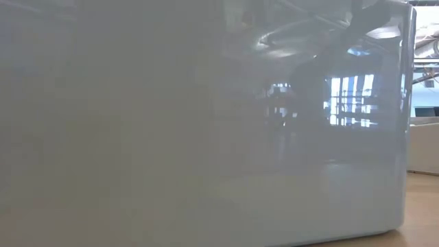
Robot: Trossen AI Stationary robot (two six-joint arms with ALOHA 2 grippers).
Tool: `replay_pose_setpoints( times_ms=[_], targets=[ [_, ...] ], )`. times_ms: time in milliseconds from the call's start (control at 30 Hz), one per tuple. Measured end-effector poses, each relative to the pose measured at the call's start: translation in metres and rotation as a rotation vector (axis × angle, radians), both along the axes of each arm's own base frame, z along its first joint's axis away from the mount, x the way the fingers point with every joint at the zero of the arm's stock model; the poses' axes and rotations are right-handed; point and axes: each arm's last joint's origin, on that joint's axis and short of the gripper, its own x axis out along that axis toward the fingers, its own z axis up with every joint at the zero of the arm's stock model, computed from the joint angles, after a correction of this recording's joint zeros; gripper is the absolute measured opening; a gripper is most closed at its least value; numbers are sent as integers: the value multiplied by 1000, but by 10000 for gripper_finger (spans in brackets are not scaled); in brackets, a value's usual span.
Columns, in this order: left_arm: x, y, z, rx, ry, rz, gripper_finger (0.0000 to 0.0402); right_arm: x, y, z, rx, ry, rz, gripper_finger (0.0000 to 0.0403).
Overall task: Sort crayons/erasers/pens/pencils in bins
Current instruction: Move the blue crayon to the center of the table
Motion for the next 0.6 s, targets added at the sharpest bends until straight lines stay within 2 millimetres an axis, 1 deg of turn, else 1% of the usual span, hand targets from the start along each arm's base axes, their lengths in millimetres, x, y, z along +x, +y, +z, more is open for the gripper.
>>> replay_pose_setpoints(
  times_ms=[100,233,400,433,533,600],
  targets=[
    [-3,4,-17,105,28,-117,156,0,0,0,0,0,0,139],
    [-9,15,-37,154,35,-219,156,0,0,0,0,0,1,139],
    [-27,32,-65,228,140,-319,156,0,0,0,0,0,0,139],
    [-28,34,-66,235,136,-328,156,0,0,0,0,0,0,139],
    [-34,46,-62,298,103,-347,156,0,0,0,0,0,0,139],
    [-45,56,-60,365,112,-356,156,0,0,0,0,0,0,139]
  ],
)
